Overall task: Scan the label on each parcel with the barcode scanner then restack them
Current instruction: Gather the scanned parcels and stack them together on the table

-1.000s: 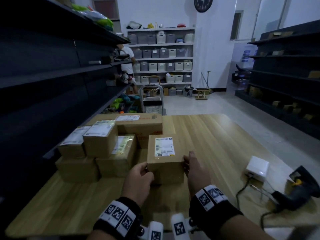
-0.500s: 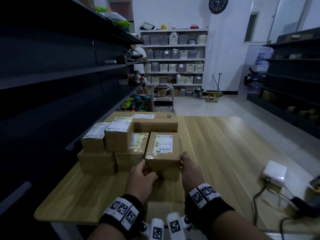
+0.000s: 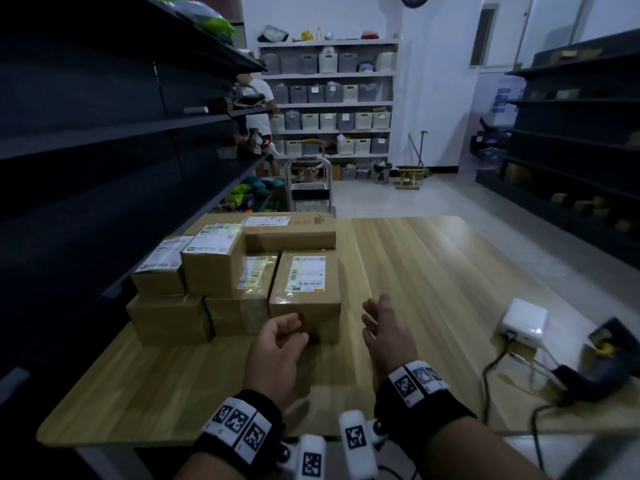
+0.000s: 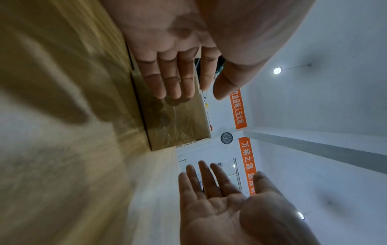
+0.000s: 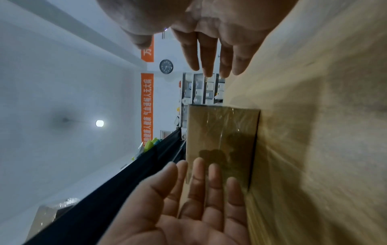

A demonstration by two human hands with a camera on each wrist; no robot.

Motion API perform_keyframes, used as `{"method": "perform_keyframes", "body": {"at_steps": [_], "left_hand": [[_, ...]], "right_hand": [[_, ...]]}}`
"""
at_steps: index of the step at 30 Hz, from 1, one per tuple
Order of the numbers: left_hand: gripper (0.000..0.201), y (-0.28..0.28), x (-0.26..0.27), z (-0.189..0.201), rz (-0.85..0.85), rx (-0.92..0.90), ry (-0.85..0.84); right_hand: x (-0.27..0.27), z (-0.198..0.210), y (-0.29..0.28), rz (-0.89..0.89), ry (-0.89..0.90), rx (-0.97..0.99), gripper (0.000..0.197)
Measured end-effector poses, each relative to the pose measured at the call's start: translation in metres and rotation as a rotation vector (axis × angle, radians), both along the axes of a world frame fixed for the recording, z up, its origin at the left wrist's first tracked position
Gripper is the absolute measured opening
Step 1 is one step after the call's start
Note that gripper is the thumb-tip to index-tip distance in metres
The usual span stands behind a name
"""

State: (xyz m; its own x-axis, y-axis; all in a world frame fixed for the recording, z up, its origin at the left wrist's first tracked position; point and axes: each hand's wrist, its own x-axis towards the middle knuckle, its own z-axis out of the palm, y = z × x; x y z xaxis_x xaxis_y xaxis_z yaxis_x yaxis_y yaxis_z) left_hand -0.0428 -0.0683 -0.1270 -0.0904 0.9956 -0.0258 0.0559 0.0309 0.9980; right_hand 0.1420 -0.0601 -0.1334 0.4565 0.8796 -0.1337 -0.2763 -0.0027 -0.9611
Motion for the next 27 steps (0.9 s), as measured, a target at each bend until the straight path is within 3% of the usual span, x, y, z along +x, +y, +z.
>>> {"method": "perform_keyframes", "body": {"at_steps": [10,18,22,27], "left_hand": [[0.014,-0.008,0.068,-0.003,-0.074,0.005,-0.033],[0.012,-0.015,0.19,0.014,-0.33,0.051,-0.062],[0.023,-0.029,0.259,0.017,-0.462,0.056,-0.049],[0.032,-0.046,0.319,0.011,-0.61,0.149,0.212]], "right_hand": [[0.065,0.025,-0.042,-0.251,0.123,0.121,0.051],[0.175,0.04,-0.085,-0.53,0.107,0.159,0.045],[0.231,0.035,-0.119,-0.659,-0.023,0.003,0.039],[0.284,0.017,-0.148,-0.765,-0.031,-0.13,0.035]]}}
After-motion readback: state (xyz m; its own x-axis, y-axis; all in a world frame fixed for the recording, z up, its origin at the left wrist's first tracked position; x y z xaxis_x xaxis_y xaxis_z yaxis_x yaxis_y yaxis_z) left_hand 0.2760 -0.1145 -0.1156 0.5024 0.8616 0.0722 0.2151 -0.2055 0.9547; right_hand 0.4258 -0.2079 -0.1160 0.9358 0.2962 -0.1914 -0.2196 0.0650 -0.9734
